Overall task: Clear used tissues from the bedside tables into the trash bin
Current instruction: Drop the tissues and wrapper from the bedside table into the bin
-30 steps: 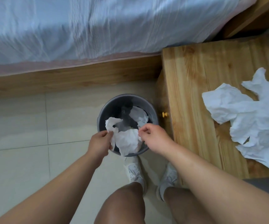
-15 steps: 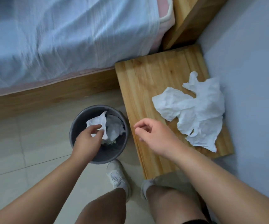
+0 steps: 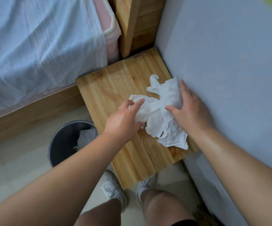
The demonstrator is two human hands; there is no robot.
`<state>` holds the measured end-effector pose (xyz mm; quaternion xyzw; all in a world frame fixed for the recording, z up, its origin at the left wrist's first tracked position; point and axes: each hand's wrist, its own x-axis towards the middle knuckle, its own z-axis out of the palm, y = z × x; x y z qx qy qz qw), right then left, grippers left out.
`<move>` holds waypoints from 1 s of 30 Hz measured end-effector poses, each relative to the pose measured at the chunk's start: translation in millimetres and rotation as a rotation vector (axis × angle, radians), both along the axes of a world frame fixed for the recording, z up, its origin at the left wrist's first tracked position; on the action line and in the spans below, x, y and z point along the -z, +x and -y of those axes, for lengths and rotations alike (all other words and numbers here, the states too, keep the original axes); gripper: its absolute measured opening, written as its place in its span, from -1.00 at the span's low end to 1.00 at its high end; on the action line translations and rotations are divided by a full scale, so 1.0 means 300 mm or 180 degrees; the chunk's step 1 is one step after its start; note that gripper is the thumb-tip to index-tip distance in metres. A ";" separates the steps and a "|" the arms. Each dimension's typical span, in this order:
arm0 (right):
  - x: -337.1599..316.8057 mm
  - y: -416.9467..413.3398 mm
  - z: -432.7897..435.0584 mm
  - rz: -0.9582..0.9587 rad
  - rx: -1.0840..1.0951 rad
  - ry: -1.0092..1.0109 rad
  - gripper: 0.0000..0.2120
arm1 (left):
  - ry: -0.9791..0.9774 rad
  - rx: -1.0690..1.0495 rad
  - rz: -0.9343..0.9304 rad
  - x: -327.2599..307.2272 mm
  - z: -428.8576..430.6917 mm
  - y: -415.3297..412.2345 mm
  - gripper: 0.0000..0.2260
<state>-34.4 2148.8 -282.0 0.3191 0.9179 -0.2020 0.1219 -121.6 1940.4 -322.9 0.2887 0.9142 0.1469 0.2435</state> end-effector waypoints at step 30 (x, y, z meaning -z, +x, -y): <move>0.096 -0.043 0.845 -0.0549 -0.0725 -0.1714 -0.60 | 0.1557 -0.4155 0.1538 0.128 0.900 0.189 -0.78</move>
